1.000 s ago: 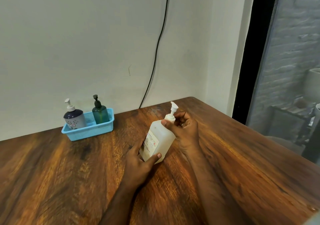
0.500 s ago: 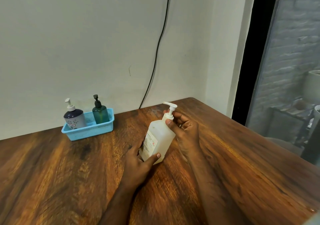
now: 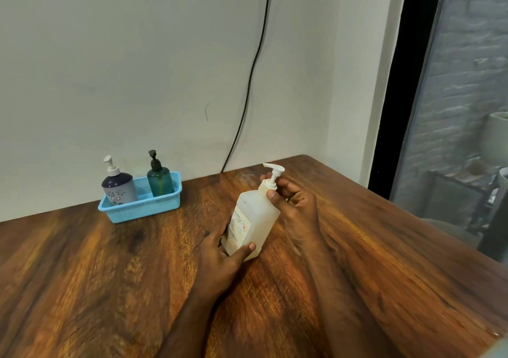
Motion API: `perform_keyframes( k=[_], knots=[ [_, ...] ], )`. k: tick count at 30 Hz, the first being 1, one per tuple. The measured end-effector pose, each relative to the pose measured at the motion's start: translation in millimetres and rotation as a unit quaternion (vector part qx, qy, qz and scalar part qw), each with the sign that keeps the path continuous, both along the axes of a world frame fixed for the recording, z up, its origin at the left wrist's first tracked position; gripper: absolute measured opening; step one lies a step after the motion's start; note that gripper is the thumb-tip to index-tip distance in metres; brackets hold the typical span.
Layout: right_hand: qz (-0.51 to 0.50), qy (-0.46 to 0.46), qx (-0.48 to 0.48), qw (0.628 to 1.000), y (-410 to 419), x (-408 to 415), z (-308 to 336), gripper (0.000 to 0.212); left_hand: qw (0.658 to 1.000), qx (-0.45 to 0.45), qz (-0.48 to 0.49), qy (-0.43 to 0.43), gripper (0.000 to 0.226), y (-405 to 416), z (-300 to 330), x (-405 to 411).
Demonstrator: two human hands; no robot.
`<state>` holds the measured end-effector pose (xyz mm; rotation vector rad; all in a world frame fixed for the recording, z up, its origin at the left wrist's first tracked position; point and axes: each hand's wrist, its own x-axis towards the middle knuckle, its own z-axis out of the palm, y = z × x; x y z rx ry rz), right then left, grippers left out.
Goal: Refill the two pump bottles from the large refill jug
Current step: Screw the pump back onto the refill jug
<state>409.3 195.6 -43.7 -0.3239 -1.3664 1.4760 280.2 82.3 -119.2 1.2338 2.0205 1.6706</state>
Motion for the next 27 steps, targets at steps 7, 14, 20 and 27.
perform_keyframes(
  k=[7, 14, 20, 27],
  knots=[
    [-0.021, -0.029, 0.024, 0.999, 0, -2, 1, 0.031, 1.0, 0.003, 0.005, 0.004, 0.072, 0, 0, 1],
    [-0.054, -0.047, 0.01, 0.997, 2, -3, -1, 0.027, 0.999, -0.007, 0.021, 0.022, 0.07, 0, 1, 0],
    [-0.136, -0.083, -0.017, 0.987, 1, -11, -2, 0.042, 0.999, -0.02, 0.031, 0.039, 0.076, 1, -1, 2],
    [0.041, 0.024, -0.057, 0.997, 6, -3, -5, 0.021, 0.999, -0.013, 0.027, 0.015, 0.072, -1, 0, 1]
  ],
)
